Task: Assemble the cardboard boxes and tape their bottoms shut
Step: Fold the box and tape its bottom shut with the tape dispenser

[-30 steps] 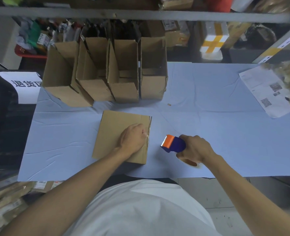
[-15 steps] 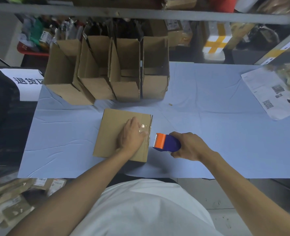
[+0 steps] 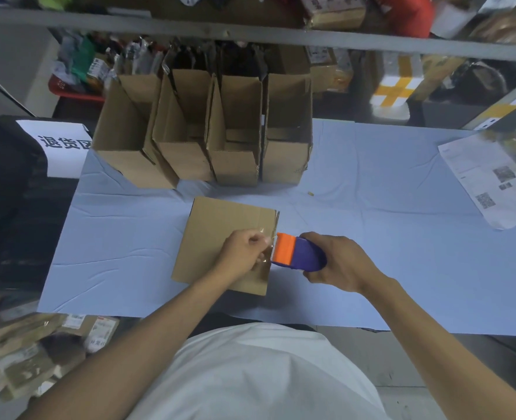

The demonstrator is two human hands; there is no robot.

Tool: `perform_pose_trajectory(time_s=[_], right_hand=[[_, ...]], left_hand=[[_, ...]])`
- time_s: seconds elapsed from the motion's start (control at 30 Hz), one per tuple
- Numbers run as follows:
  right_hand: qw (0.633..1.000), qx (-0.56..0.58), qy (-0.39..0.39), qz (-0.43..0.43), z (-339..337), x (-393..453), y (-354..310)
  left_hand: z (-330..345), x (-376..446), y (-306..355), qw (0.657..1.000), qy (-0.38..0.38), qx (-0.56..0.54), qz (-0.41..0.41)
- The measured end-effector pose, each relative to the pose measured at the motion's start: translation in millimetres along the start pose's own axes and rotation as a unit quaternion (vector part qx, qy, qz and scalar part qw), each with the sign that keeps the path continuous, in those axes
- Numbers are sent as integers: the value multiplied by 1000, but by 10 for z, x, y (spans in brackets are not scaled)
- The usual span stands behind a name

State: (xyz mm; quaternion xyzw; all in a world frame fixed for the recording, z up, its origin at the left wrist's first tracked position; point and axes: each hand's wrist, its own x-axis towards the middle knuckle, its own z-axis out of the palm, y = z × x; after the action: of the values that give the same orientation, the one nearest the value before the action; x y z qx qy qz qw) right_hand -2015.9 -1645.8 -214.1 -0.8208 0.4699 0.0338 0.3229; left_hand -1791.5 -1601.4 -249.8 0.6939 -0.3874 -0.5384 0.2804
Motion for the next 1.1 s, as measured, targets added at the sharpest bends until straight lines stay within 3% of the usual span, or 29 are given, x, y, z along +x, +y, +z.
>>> perform_pose_trajectory(time_s=[0.1, 0.43, 0.6, 0.77, 0.93, 1.1], right_hand=[[1000, 7, -4, -10, -19, 9, -44], [1000, 15, -7, -27, -31, 41, -113], [999, 21, -6, -38, -43, 39, -105], [999, 29, -1, -40, -52, 45, -99], [998, 40, -3, -48, -42, 46, -88], [997, 50, -5, -55, -19, 56, -92]], left_hand=[[-79, 6, -15, 988, -59, -133, -60], [-124, 6, 56, 967, -134, -191, -103], [-135, -18, 81, 972, -155, -142, -108], [-156, -4, 96, 967, -151, -165, -122], [-162, -32, 143, 961, -197, -155, -116], [-122, -71, 206, 979, -152, -96, -100]])
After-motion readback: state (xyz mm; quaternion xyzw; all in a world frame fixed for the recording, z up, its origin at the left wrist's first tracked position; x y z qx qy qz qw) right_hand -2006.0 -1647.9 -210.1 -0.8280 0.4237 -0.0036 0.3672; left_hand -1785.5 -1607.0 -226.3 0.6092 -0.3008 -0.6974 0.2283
